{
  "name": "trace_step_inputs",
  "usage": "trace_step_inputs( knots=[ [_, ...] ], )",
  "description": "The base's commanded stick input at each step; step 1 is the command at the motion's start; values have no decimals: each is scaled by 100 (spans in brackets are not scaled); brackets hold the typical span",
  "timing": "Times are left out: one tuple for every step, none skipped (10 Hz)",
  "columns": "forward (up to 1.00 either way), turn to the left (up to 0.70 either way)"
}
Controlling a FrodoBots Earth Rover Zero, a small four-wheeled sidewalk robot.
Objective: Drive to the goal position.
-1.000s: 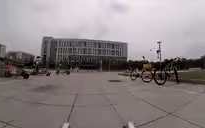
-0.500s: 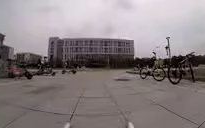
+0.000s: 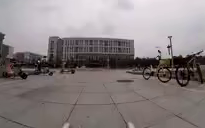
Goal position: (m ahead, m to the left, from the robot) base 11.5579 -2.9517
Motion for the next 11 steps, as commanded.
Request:
trace_step_inputs(
  knots=[
    [85, 0],
    [85, 0],
    [85, 0],
    [85, 0],
    [85, 0],
    [85, 0],
    [85, 0],
    [85, 0],
    [85, 0],
    [85, 0],
    [85, 0]
  ],
)
